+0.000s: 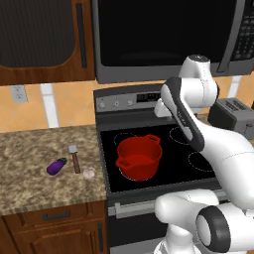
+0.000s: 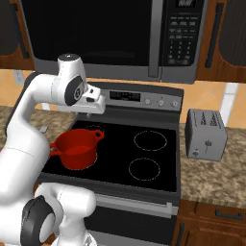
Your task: Put the eggplant and garlic in the pot. Retrieve the spatula and lightly stir the vegetables in the pot.
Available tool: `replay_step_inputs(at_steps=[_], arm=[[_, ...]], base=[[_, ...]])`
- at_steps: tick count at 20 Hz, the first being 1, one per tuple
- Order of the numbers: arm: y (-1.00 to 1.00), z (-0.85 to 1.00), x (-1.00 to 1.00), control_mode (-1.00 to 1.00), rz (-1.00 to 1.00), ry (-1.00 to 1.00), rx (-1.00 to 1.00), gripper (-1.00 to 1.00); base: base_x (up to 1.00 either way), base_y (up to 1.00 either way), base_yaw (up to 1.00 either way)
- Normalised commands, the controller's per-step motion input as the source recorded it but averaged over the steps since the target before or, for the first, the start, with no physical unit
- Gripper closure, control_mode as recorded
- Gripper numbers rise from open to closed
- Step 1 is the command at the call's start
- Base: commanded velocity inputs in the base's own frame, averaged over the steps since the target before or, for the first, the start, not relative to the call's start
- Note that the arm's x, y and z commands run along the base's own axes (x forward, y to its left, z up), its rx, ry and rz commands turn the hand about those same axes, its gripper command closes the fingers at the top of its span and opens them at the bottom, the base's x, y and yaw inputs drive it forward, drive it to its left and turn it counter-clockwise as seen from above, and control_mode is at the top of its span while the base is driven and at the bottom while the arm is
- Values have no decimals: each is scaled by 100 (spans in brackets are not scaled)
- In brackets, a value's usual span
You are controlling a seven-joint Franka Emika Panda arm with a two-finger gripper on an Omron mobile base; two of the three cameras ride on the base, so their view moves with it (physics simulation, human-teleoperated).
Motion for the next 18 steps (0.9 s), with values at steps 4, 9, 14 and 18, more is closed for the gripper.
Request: replay_step_inputs(at_steps=[4, 9, 14, 18], arm=[[3, 0, 0, 100, 0, 0, 0, -100], [0, 0, 0, 100, 0, 0, 0, -100], [0, 0, 0, 100, 0, 0, 0, -100], [9, -3, 0, -100, 0, 1, 0, -100]], base=[[-6, 16, 0], [-8, 72, 0], [0, 68, 0], [0, 35, 0]])
